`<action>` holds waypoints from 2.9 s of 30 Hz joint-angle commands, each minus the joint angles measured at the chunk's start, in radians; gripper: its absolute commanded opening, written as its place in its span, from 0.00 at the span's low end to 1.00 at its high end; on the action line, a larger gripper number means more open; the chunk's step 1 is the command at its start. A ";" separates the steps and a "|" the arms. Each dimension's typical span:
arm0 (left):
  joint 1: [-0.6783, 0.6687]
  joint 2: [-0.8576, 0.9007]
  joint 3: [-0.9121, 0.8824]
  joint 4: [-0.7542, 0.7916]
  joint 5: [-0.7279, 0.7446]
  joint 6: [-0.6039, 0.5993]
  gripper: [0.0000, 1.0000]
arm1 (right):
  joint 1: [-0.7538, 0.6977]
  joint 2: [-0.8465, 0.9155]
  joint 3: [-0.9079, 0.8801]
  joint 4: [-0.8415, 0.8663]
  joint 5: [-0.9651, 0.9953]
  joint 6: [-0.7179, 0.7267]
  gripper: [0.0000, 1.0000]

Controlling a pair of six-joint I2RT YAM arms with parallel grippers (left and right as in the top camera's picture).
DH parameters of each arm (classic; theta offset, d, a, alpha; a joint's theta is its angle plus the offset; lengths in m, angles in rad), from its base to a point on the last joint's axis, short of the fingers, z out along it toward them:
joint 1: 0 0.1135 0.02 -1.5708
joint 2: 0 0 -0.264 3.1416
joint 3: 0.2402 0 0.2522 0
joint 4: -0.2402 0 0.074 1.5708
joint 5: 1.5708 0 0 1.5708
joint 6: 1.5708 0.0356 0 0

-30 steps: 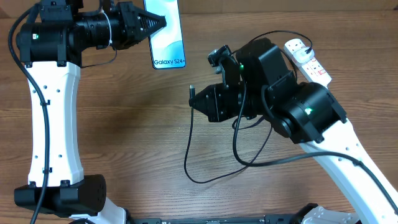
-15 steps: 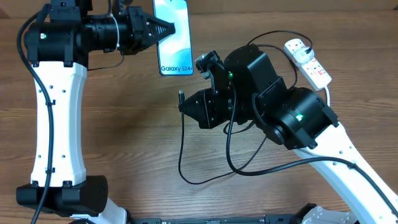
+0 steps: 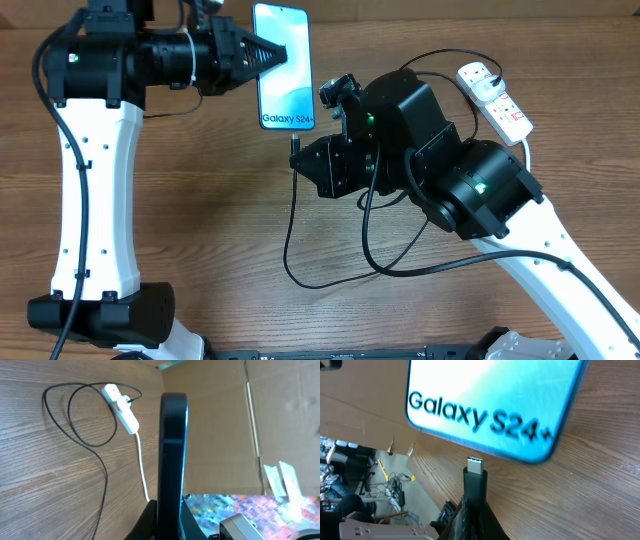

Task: Plug charger to phone and switch on socket

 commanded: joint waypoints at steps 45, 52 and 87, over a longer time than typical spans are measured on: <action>-0.019 0.075 0.005 0.011 0.052 0.114 0.04 | 0.003 0.043 0.011 -0.035 0.035 0.014 0.04; -0.019 0.075 0.005 0.007 0.053 0.113 0.04 | 0.003 0.043 0.011 -0.030 0.035 0.014 0.04; -0.019 0.075 0.005 -0.015 0.086 0.121 0.04 | 0.003 0.043 0.011 -0.011 0.036 0.021 0.04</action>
